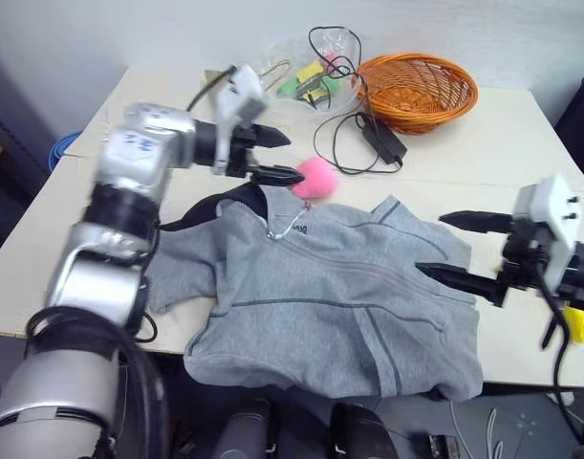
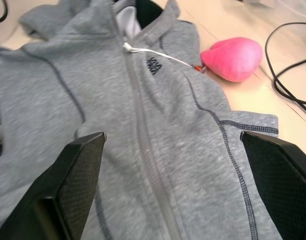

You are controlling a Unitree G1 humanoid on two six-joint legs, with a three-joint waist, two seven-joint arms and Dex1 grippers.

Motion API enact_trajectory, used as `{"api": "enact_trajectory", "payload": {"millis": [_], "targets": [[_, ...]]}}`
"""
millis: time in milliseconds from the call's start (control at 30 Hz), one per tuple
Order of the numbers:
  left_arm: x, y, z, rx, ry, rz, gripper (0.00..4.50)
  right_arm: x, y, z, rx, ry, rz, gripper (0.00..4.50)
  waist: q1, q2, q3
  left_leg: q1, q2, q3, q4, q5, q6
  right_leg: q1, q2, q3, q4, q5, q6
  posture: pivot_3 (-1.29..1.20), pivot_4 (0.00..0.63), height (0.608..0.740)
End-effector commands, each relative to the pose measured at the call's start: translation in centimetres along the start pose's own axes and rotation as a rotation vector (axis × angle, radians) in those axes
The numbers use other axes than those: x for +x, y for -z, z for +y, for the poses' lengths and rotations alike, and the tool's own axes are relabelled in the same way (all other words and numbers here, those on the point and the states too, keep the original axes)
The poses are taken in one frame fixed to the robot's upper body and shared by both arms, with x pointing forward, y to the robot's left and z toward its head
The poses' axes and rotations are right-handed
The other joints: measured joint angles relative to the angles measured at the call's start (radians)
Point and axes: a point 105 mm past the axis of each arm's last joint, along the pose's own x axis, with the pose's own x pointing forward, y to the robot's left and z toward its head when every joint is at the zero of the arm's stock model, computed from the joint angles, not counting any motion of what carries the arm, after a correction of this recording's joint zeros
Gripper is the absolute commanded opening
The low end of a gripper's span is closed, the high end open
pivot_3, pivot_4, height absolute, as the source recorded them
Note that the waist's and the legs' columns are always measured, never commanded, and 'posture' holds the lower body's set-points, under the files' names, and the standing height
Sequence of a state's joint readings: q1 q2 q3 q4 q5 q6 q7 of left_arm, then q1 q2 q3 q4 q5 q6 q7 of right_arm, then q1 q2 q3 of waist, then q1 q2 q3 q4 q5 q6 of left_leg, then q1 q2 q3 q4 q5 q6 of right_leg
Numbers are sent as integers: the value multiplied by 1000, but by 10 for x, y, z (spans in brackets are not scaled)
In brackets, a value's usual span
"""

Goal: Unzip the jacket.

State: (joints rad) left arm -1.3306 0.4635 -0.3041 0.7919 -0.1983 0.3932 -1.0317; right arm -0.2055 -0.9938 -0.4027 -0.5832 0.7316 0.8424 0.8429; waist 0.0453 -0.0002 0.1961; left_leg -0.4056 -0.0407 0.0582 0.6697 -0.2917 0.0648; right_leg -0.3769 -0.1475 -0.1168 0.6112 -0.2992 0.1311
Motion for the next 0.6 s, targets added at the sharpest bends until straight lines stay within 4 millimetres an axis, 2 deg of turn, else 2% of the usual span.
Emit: {"api": "enact_trajectory", "payload": {"millis": [33, 133, 400, 500, 600], "targets": [[18, 4, 22, 107, -168, 99, 4492, 8, -7, -6, -33, 110, -23, 4496, -1, -5, 3, 0, 0, 0, -1, 0, 0, 0, 0, 0, 0, 0, 0, 0, 150, 740], [37, 12, 24, 157, -234, 138, 4492, 13, -7, -5, -21, 167, -37, 4496, 3, -8, 4, -1, 0, 0, -1, 0, 0, -2, 0, 0, -1, 0, 0, 0, 150, 740], [66, 18, 19, 135, -330, 129, 4492, 6, 3, 6, 19, 260, -32, 4496, 10, -8, 5, -2, 0, -1, 0, 0, 0, -2, -1, 0, -1, 0, 1, 0, 150, 740], [72, 26, 17, 131, -349, 149, 3911, 1, 5, 9, 16, 294, -26, 4500, 9, -8, 5, -2, 0, 0, 1, 0, 0, -2, -1, 0, 0, 1, 1, 0, 150, 740], [77, 33, 9, 90, -304, 155, 3006, -2, 4, 10, 18, 315, -31, 4500, 8, -8, 5, -2, 0, 0, 1, 0, 0, -2, -1, 0, 0, 1, 1, 0, 150, 740]]}}
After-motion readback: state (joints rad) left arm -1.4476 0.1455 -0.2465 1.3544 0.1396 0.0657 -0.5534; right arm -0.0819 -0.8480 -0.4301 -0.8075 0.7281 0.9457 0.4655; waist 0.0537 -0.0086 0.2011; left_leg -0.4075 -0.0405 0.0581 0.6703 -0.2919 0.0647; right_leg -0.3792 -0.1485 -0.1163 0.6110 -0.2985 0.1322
